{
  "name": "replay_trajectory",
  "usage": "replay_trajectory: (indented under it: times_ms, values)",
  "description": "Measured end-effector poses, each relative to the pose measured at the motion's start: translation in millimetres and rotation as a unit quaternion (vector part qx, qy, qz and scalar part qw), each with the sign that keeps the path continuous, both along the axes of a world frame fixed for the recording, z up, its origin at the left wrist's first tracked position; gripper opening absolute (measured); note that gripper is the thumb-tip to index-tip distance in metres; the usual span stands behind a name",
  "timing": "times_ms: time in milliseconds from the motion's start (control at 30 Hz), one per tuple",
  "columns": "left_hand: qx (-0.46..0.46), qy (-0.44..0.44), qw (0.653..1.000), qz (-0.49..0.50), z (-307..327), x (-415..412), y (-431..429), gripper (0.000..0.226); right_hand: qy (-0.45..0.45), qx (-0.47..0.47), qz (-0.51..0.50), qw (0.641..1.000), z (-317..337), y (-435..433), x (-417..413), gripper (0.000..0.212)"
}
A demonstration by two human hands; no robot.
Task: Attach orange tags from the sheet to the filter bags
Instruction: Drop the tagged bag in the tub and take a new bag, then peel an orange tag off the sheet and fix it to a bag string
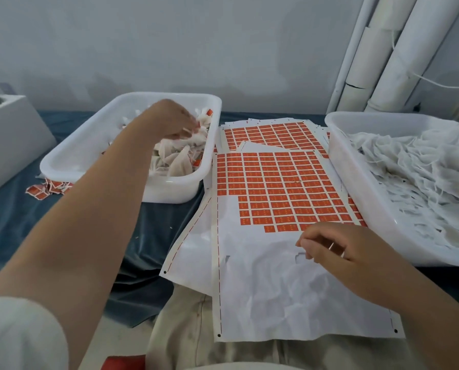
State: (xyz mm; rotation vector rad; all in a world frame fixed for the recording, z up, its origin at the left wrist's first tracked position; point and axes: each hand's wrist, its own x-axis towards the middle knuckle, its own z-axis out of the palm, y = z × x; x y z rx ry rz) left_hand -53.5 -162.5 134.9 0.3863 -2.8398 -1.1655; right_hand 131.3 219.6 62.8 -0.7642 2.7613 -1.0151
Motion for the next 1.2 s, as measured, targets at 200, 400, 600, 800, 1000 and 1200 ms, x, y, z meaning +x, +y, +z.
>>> replay_trajectory:
  times_ms: [200,400,600,800,1000,1200]
  values:
    - [-0.041,0.031,0.999,0.003,-4.3,8.2,7.8,0.021,-0.011,-0.001,-0.008,1.000,-0.6,4.4,-2.4,0.019]
    - [-0.048,0.204,0.977,-0.026,27.3,64.6,66.5,0.015,0.052,-0.023,-0.032,0.998,5.0,3.2,-1.2,0.019]
    - [0.006,0.198,0.973,-0.115,-15.0,140.7,148.0,0.020,0.141,-0.080,-0.143,0.976,25.2,16.4,-1.5,0.016]
    - [0.078,0.132,0.977,-0.147,-73.2,181.5,177.4,0.025,0.067,0.141,-0.337,0.928,55.8,91.1,-51.2,0.020]
    - [0.116,0.110,0.974,-0.160,-85.9,190.4,181.9,0.028,-0.036,0.349,-0.381,0.855,45.8,128.8,-100.6,0.024]
    - [0.134,0.105,0.972,-0.160,-87.6,188.4,181.6,0.023,0.078,0.349,-0.415,0.837,44.5,134.4,-99.8,0.023]
